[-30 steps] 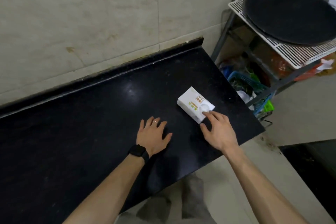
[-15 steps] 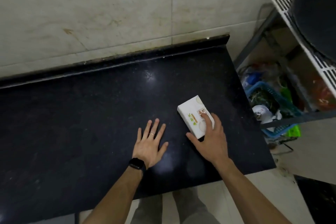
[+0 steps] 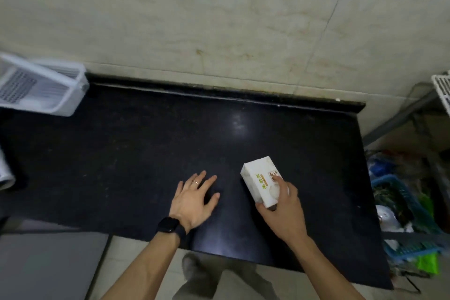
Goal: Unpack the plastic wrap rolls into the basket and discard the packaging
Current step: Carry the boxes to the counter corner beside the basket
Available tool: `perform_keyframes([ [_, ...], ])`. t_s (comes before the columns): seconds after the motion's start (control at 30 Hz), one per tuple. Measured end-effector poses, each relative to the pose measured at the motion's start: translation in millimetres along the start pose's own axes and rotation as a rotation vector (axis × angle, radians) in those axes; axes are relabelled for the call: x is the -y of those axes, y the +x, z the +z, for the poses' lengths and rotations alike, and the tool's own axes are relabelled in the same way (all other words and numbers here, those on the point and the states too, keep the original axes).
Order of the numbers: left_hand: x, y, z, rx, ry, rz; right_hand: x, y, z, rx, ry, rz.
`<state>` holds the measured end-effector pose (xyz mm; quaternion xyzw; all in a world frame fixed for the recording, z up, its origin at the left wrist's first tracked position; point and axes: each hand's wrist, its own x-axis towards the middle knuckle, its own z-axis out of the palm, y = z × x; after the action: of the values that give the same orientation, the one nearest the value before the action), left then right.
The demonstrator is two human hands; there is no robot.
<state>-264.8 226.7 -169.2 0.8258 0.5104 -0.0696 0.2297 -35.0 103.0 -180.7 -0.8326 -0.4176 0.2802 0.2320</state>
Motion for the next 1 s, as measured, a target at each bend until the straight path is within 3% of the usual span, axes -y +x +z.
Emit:
perform_keyframes([
  [0.2, 124, -84, -48, -0.164, -0.090, -0.373, 116, -22, 78, 0.213, -0.035, -0.293],
  [0.33, 200, -145, -64, -0.238, -0.158, -0.522, 191, -46, 137, 0.286, -0.093, -0.460],
  [0.7, 392, -271, -102, -0.406, -0.224, -0.696, 350, -133, 278, 0.437, -0.085, -0.662],
  [1.0, 496, -266, -129, -0.456, -0.283, -0.789, 444, -120, 351, 0.478, -0.172, -0.755],
])
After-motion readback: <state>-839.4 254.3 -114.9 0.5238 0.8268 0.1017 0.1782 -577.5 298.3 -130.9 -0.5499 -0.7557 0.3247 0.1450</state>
